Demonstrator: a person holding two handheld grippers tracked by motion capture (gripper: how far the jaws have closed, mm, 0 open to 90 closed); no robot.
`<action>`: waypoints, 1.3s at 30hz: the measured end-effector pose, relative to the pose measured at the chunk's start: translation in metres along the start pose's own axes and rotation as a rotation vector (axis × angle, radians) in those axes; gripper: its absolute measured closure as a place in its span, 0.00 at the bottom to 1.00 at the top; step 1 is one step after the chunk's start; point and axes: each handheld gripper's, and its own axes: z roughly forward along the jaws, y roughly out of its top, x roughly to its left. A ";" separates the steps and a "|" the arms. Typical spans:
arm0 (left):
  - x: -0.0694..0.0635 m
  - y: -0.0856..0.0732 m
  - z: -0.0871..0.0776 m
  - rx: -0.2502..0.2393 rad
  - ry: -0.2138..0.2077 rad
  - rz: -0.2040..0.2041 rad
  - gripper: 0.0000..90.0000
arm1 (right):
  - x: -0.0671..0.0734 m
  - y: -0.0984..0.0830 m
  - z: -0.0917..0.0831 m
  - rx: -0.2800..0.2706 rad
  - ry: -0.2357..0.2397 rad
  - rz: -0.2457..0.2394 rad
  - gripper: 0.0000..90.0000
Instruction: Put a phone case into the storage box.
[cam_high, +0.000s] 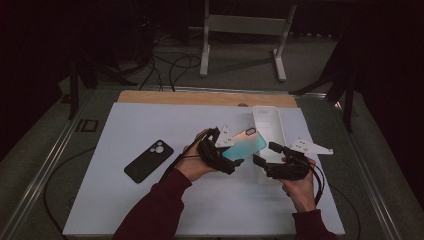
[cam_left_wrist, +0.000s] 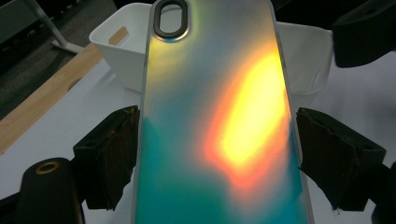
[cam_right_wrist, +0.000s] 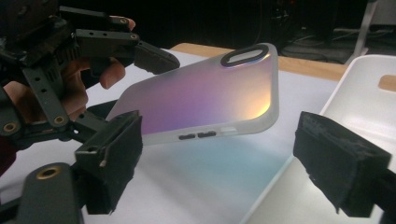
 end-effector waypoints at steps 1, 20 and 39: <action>0.000 0.000 0.000 -0.004 0.000 0.000 0.19 | 0.000 0.000 0.000 0.002 0.005 0.008 0.20; -0.011 0.005 0.007 -0.016 -0.024 0.026 0.19 | -0.002 0.001 0.011 -0.005 0.084 0.159 0.57; -0.007 0.001 0.012 -0.019 -0.025 -0.025 0.13 | 0.015 0.011 0.013 -0.042 0.071 0.085 0.91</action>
